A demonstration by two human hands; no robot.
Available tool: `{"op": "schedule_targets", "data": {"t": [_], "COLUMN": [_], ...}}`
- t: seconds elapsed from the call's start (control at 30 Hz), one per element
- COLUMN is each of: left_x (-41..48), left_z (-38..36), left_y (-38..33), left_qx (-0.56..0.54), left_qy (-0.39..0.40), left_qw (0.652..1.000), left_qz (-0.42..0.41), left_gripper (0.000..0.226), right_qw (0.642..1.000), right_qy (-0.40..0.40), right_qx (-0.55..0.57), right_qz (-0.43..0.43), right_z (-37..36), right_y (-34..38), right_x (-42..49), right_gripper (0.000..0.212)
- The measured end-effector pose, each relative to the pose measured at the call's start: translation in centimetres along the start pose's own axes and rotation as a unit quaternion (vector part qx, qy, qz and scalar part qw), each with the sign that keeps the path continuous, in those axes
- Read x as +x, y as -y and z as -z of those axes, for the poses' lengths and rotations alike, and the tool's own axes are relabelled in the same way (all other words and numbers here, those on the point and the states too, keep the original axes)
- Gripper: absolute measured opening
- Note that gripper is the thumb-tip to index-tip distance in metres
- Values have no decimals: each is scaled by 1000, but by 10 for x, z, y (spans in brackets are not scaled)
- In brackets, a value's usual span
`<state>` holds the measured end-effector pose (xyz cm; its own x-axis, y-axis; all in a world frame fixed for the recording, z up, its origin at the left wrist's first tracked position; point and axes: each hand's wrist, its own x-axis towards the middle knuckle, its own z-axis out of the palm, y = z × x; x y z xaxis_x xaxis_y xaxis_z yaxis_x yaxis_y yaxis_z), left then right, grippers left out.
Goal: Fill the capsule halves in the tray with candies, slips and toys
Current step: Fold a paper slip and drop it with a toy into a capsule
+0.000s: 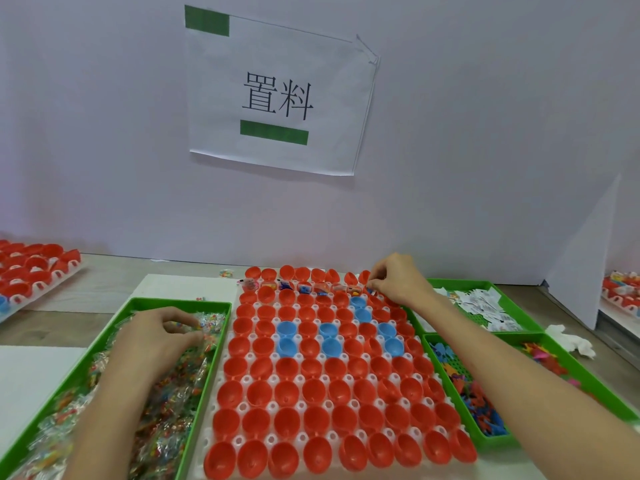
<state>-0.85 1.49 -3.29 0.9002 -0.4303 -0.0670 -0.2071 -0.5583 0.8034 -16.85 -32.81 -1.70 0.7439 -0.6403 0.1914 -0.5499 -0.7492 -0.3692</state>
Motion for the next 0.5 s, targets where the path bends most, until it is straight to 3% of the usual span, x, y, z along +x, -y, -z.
{"op": "schedule_targets", "data": {"t": [0.23,0.37,0.5], "left_x": [2,2,0], "left_z": [-2,-3,-3], "left_y": [3,3,4], "left_qx": [-9,-2,-9], "left_qy": [-15,-17,-19], "left_qw": [1000,1000,1000], "left_qz": [5,4,2], "left_gripper": [13,15,19], "right_qw": [997,998,991], "right_qy": [-73,-66,-82], "right_qx": [15,11,98], "right_qz": [-3,-16,-26], "right_z": [-8,-8,11], "right_y": [-3,-3,-10], "right_x": [-10,-12,-13], "right_gripper": [6,17,18]}}
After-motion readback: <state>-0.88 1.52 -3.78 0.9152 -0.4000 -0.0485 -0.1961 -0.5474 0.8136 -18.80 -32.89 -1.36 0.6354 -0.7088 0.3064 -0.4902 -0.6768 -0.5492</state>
